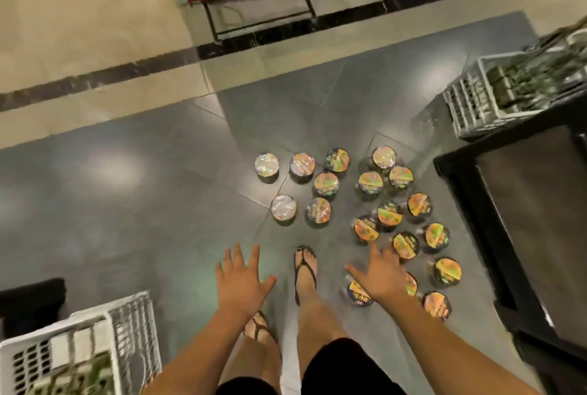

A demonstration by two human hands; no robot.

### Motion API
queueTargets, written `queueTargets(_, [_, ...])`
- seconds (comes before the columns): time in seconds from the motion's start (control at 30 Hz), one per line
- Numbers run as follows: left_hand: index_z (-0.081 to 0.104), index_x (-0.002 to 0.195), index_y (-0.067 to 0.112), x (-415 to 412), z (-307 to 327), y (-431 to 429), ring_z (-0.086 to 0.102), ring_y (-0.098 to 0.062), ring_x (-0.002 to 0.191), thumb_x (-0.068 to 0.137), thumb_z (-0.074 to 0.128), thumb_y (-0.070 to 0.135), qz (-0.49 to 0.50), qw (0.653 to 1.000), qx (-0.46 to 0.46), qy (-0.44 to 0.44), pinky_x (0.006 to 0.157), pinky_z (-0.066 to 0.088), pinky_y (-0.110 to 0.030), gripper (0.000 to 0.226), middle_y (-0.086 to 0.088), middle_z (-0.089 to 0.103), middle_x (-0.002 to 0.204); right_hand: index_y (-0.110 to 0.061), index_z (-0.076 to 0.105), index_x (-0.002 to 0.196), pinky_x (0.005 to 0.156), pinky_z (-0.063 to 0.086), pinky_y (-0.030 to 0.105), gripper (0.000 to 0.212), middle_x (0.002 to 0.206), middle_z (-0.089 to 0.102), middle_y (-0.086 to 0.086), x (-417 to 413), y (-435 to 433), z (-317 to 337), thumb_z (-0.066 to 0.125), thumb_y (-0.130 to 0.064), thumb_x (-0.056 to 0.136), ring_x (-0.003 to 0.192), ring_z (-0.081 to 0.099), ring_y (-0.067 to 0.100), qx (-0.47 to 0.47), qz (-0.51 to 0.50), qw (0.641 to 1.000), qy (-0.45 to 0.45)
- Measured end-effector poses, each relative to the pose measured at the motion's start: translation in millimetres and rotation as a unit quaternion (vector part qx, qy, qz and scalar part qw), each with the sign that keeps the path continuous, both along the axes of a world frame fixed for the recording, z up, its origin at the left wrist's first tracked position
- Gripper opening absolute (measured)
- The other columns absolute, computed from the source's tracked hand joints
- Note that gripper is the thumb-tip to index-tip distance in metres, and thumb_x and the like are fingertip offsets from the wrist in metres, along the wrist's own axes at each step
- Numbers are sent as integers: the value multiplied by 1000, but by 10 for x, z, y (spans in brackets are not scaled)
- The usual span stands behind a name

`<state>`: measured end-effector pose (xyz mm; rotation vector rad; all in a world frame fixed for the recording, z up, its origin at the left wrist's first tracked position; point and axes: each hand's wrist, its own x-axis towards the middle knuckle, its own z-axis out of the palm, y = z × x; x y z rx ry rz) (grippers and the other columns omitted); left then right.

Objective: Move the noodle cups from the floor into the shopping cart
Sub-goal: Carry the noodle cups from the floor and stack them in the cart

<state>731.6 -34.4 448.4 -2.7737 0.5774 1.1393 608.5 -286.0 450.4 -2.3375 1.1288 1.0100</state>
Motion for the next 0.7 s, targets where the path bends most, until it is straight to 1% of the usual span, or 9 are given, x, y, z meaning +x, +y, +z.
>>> queueTargets(0.07, [6, 155, 29, 138, -338, -266, 5, -37, 147, 90, 33, 71, 10, 1000, 3, 5, 116, 15, -50, 81, -16, 4, 161, -22, 12, 153, 108, 33, 46, 92, 149, 32, 16, 158, -148, -361, 49, -69, 84, 138, 28, 37, 15, 15, 1000, 21])
queueTargets(0.17, [6, 154, 30, 284, -961, -571, 5, -35, 147, 90, 34, 70, 24, 1000, -3, 4, 117, 15, -49, 81, -15, 4, 161, -22, 18, 152, 107, 31, 46, 88, 147, 33, 15, 360, -322, -954, 52, -66, 84, 136, 30, 35, 13, 30, 999, 14])
queueTargets(0.3, [4, 155, 30, 499, -2052, -813, 2, -36, 147, 90, 37, 70, 10, 1000, -7, -9, 118, 15, -49, 83, -16, -2, 161, -24, 12, 152, 108, 29, 46, 90, 153, 25, 15, 598, -466, -1994, 49, -70, 84, 139, 24, 36, 12, 52, 999, 5])
queueTargets(0.4, [-1, 154, 30, 650, -3038, -886, 1, -39, 147, 88, 37, 72, 8, 999, -17, -28, 117, 14, -50, 87, -20, -6, 160, -29, 4, 154, 111, 24, 48, 94, 155, 20, 17, 791, -475, -2907, 48, -73, 83, 141, 20, 38, 8, 68, 998, 0])
queueTargets(0.47, [4, 155, 29, 722, -3695, -936, 6, -41, 146, 84, 42, 74, 14, 998, -39, -56, 115, 17, -51, 93, -24, -2, 159, -31, 2, 154, 110, 26, 47, 99, 151, 25, 19, 911, -465, -3530, 50, -75, 79, 140, 22, 37, -4, 70, 997, -11])
queueTargets(0.53, [8, 155, 28, 759, -4293, -985, 7, -41, 146, 80, 49, 75, 29, 995, -69, -67, 114, 17, -51, 98, -24, 0, 159, -30, 4, 154, 104, 30, 44, 104, 142, 32, 18, 993, -448, -4110, 51, -78, 75, 133, 29, 35, -16, 66, 997, -23])
queueTargets(0.63, [10, 155, 31, 784, -5000, -1082, 8, -42, 145, 73, 57, 76, 19, 990, -105, -91, 114, 18, -53, 105, -23, -2, 159, -28, 4, 153, 99, 33, 42, 112, 140, 32, 15, 1021, -421, -4822, 54, -83, 69, 126, 34, 32, -42, 53, 996, -64])
queueTargets(0.7, [15, 154, 30, 775, -5346, -1145, 9, -46, 143, 68, 59, 79, 22, 986, -118, -111, 113, 20, -55, 108, -25, -2, 159, -29, -3, 153, 103, 30, 45, 121, 146, 24, 17, 1037, -413, -5166, 56, -85, 63, 132, 28, 33, -54, 38, 995, -80])
